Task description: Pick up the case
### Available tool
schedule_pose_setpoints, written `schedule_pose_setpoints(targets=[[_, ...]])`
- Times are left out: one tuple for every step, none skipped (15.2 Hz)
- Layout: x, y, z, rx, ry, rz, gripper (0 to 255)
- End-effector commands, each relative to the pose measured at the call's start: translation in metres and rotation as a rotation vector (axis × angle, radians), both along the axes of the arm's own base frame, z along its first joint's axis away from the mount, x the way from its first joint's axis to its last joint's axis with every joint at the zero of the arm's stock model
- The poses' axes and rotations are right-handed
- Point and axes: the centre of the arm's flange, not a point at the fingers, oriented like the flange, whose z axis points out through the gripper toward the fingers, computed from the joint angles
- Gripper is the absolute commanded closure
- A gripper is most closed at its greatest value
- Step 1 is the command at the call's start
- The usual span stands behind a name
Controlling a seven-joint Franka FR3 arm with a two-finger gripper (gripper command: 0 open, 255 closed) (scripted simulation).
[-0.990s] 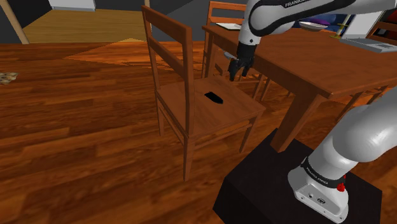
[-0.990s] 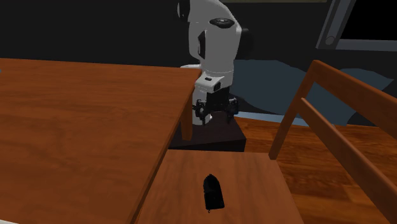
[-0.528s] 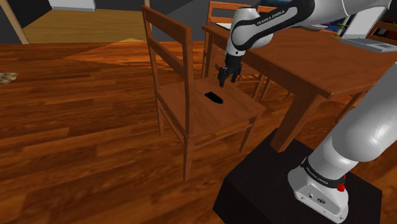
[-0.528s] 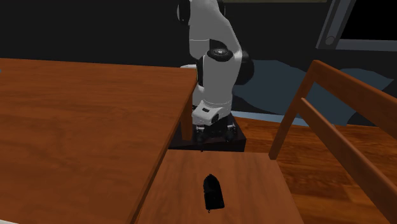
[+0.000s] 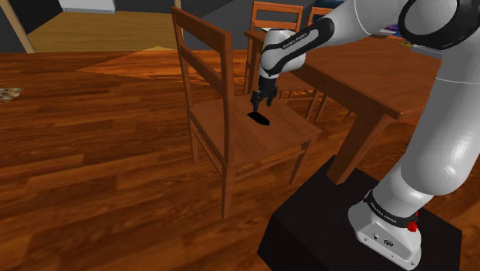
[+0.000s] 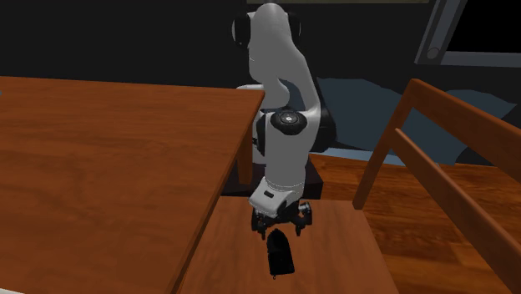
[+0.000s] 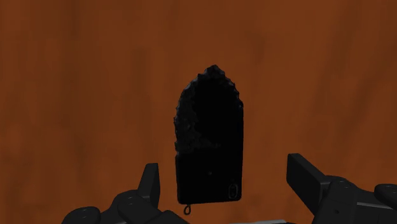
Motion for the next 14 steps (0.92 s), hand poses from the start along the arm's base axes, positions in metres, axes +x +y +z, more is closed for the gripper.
schedule_pose_setpoints(targets=[[0.020, -0.003, -0.019, -0.001, 0.000, 0.002, 0], [0.024, -0.004, -0.023, -0.001, 0.000, 0.002, 0], [0.024, -0.004, -0.029, -0.001, 0.000, 0.002, 0], [0.024, -0.004, -0.034, -0.001, 0.000, 0.002, 0], [0.024, -0.004, -0.039, -0.001, 0.000, 0.002, 0], [0.024, -0.004, -0.045, -0.001, 0.000, 0.002, 0], [0.024, -0.004, -0.050, -0.001, 0.000, 0.002, 0], [0.024, -0.004, -0.055, -0.001, 0.000, 0.002, 0], [0.024, -0.004, -0.060, -0.001, 0.000, 0.002, 0], [0.024, -0.004, -0.063, -0.001, 0.000, 0.002, 0], [0.024, -0.004, -0.063, -0.001, 0.000, 0.002, 0], [0.023, -0.005, -0.064, -0.001, 0.000, 0.002, 255], [0.024, -0.005, -0.064, -0.001, 0.000, 0.002, 255], [0.024, -0.004, -0.064, -0.001, 0.000, 0.002, 255]])
